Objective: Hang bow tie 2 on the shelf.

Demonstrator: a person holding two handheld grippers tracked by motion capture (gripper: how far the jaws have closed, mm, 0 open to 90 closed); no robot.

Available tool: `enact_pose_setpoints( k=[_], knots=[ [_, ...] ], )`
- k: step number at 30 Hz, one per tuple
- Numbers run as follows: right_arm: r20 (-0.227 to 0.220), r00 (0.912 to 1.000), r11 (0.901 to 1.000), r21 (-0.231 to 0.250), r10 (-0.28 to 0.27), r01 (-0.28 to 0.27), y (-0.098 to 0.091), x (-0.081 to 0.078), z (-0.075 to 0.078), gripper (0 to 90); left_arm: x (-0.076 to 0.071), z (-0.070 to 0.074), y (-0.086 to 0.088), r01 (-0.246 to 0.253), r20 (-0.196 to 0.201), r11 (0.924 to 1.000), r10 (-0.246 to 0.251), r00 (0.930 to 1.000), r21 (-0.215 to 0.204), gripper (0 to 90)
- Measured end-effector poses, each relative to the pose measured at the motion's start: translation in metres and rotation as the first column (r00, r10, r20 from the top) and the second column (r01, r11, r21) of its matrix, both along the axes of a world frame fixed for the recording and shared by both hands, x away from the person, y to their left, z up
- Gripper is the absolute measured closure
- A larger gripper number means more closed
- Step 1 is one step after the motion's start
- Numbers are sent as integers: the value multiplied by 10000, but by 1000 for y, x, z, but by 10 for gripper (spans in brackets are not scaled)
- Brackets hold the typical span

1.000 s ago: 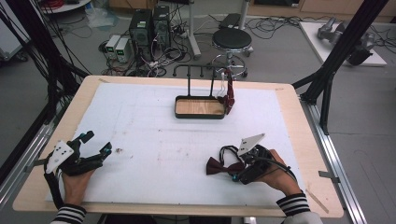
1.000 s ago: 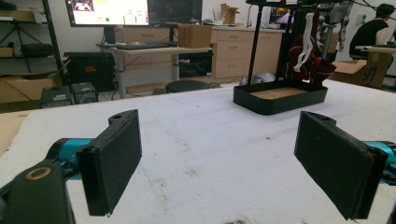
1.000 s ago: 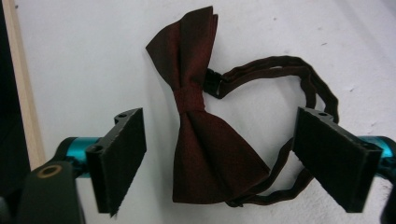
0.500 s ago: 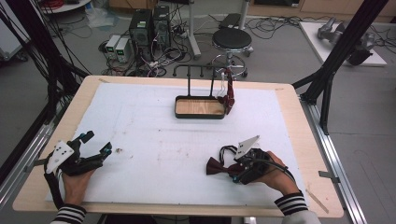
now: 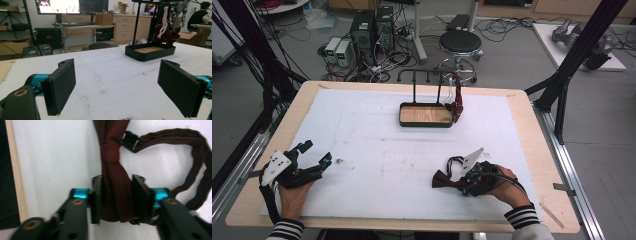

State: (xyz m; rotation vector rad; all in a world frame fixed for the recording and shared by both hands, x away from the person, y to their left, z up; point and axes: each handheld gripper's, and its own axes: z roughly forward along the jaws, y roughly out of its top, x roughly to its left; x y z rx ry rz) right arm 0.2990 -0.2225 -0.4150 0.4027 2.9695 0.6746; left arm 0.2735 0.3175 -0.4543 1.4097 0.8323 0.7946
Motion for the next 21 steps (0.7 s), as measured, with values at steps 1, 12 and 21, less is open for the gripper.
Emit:
enact_pose_setpoints(
  k=[1, 12, 21],
  knots=[
    [26, 10000, 10000, -60, 63, -63, 1, -1, 0, 686, 0, 0, 0, -17, 0, 10000, 17, 10000, -29, 153],
    [-46, 9998, 9997, -109, 212, -213, 3, -3, 1, 796, 0, 0, 0, 1, 0, 10000, -1, 10000, -16, 153],
    [77, 10000, 9987, 511, -45, 41, 4, -2, 5, 797, 0, 0, 0, -13, -4, 10000, 13, 10000, -38, 153]
  ],
)
